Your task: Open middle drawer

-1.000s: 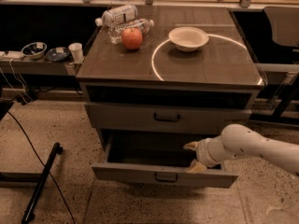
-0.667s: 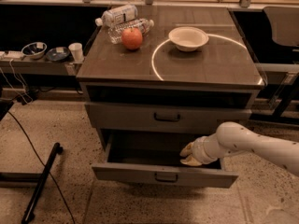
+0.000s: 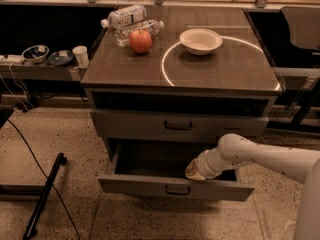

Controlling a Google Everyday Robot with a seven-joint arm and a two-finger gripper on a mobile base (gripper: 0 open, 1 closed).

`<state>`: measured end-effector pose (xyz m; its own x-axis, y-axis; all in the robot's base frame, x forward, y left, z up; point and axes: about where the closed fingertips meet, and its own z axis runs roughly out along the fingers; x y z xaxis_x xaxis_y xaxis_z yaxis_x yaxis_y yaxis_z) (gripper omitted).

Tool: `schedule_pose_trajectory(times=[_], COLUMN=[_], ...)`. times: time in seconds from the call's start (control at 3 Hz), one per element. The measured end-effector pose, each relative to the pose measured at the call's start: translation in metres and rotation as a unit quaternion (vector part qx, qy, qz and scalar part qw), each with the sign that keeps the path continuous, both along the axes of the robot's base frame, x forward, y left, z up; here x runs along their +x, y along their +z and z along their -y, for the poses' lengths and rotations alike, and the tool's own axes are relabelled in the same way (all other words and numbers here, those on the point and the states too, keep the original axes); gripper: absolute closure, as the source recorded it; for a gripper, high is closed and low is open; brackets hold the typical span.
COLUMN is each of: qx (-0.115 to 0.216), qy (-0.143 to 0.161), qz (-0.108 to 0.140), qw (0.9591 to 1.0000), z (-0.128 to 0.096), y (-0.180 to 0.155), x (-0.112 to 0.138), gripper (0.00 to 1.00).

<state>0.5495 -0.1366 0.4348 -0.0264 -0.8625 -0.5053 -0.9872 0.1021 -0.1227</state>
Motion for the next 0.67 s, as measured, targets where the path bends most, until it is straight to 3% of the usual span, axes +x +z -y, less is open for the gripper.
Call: schedule_pose_trajectory(times=[0.67], qx=[-0.014], qy=[0.024], qz=[-0.020], qw=[0.9994], z=[-0.0177], y=[-0.0168], x=[-0.0041], gripper=[1.00])
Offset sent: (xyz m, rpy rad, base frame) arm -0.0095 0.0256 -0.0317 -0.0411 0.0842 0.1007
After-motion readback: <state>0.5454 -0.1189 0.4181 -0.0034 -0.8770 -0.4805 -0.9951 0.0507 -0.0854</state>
